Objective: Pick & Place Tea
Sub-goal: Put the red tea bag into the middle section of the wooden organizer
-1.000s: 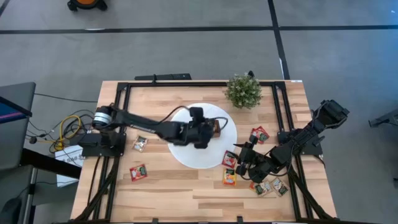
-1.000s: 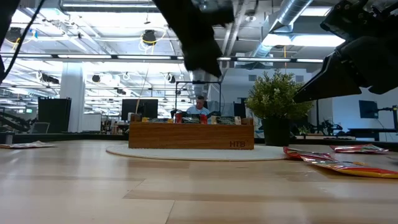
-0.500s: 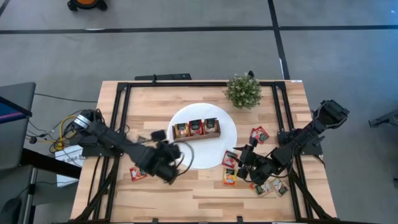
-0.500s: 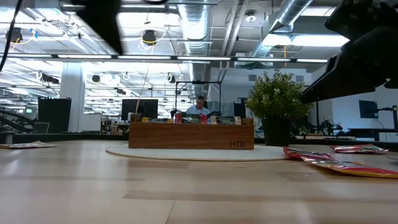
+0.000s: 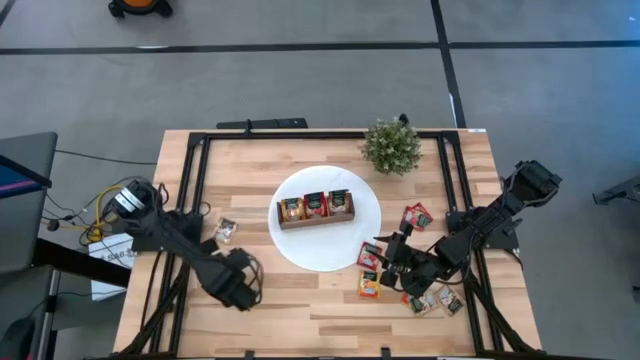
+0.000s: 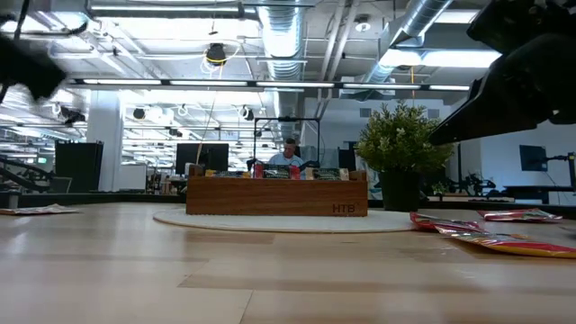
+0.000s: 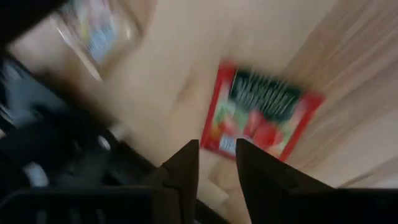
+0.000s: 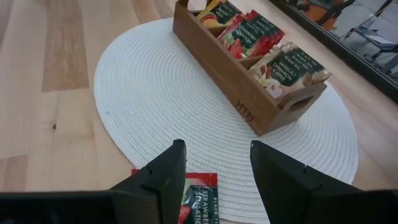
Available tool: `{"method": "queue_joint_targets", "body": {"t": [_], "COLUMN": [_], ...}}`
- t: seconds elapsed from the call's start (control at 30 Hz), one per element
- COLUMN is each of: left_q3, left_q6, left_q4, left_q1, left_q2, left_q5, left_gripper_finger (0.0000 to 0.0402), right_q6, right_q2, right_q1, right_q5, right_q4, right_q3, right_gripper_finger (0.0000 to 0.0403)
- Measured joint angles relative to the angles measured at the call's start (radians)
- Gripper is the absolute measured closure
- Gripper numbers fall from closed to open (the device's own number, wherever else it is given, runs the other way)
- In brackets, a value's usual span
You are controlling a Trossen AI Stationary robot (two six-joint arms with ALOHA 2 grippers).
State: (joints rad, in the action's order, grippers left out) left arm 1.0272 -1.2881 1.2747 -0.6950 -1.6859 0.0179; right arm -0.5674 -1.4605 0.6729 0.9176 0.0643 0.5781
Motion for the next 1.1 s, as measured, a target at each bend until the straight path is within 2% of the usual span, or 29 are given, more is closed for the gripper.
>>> {"method": "queue_joint_targets", "body": {"t": [0.1, 0.17, 0.33, 0.4, 0.5, 0.57, 0.67, 0.77, 0.93, 1.03, 1.1], "left_q3": [-0.083, -0.125, -0.166, -0.154, -0.098, -0.068, -0.041, -0.037, -0.038, -0.039, -0.039], "left_q6": [-0.046, -0.052, -0.017, 0.040, 0.154, 0.288, 0.502, 0.593, 0.588, 0.656, 0.740], "left_q4": [-0.098, -0.176, -0.338, -0.411, -0.617, -0.749, -0.987, -1.112, -1.143, -1.224, -1.307], "left_q1": [-0.033, -0.048, -0.052, -0.045, -0.037, -0.038, -0.036, -0.020, 0.026, 0.056, 0.079], "left_q2": [0.000, 0.000, 0.004, 0.005, -0.006, 0.002, -0.004, -0.001, -0.002, -0.032, -0.069], "left_q5": [0.063, 0.064, -0.033, -0.134, -0.377, -0.502, -0.564, -0.614, -0.649, -0.627, -0.578], "left_gripper_finger": [0.0326, 0.0343, 0.0379, 0.0387, 0.0392, 0.0393, 0.0393, 0.0393, 0.0392, 0.0392, 0.0392], "right_q6": [0.000, 0.000, 0.000, 0.000, 0.001, 0.002, 0.002, 0.002, 0.001, 0.018, 0.017], "right_q2": [0.000, 0.000, 0.000, 0.000, 0.000, 0.000, 0.000, 0.000, 0.000, 0.000, 0.000], "right_q1": [-0.008, -0.014, -0.021, -0.021, -0.022, -0.028, -0.035, -0.041, -0.042, -0.055, -0.074], "right_q5": [0.000, 0.000, -0.001, 0.000, 0.000, 0.000, -0.001, -0.027, -0.166, -0.335, -0.475], "right_q4": [0.000, 0.001, -0.006, -0.016, -0.029, -0.032, -0.041, -0.048, -0.117, -0.212, -0.270], "right_q3": [0.000, 0.000, 0.000, 0.000, 0.000, 0.000, 0.000, 0.000, 0.000, 0.000, 0.000], "right_gripper_finger": [0.0233, 0.0233, 0.0233, 0.0233, 0.0233, 0.0233, 0.0233, 0.0233, 0.0233, 0.0233, 0.0233]}}
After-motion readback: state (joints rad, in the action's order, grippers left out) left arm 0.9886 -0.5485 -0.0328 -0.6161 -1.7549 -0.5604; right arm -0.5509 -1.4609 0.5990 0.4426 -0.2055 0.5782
